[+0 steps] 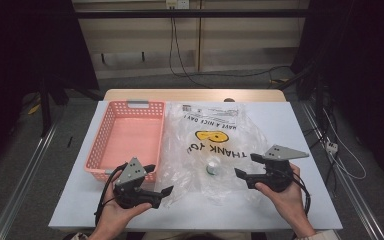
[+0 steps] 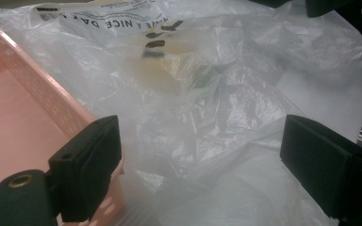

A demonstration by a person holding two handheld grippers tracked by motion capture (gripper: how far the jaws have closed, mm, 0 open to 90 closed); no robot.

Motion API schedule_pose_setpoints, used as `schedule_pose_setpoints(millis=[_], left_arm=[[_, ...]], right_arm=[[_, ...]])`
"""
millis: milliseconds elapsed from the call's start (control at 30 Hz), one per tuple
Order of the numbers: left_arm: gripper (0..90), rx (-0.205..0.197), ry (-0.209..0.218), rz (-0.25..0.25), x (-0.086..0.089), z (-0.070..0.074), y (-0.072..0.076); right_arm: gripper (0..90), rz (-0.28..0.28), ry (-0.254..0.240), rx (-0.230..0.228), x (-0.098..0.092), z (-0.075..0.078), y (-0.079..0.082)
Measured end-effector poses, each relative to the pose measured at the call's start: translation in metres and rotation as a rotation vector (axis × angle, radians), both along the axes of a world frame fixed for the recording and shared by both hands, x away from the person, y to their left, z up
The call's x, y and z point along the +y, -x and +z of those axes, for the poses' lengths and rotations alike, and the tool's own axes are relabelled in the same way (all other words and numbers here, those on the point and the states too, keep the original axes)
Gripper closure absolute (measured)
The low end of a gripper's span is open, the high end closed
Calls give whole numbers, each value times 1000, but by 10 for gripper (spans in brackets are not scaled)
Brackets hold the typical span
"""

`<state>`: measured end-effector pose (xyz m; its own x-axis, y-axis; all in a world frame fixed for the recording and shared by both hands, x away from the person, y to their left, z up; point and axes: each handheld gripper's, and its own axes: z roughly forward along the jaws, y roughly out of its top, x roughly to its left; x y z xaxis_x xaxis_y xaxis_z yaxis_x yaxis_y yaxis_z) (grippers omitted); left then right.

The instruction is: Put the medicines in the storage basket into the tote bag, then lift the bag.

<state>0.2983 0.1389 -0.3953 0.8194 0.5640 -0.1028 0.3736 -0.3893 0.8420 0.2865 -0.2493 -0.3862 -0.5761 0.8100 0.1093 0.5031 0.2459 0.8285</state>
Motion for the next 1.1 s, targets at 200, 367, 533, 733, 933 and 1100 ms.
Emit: schedule_pose_setpoints(millis=[200,367,533,733,933,1100], left_arm=[[127,-3,3,-3,3,-2,2],[124,-5,2,-8,6,-2,10],[122,-16,13,-22,9,0,19],[109,-10,3,-65,9,-2,30],[112,-32,-83,-104,3,-12,34],[132,-29,-127,-110,-1,-22,32]], right_arm=[[149,-48,-5,0,-14,-4,17],[141,-52,12,4,-14,-9,30],[139,-60,12,9,-17,-12,41],[127,-57,15,22,-20,-18,49],[146,-44,38,65,-20,-29,57],[164,-9,74,77,-16,-34,61]])
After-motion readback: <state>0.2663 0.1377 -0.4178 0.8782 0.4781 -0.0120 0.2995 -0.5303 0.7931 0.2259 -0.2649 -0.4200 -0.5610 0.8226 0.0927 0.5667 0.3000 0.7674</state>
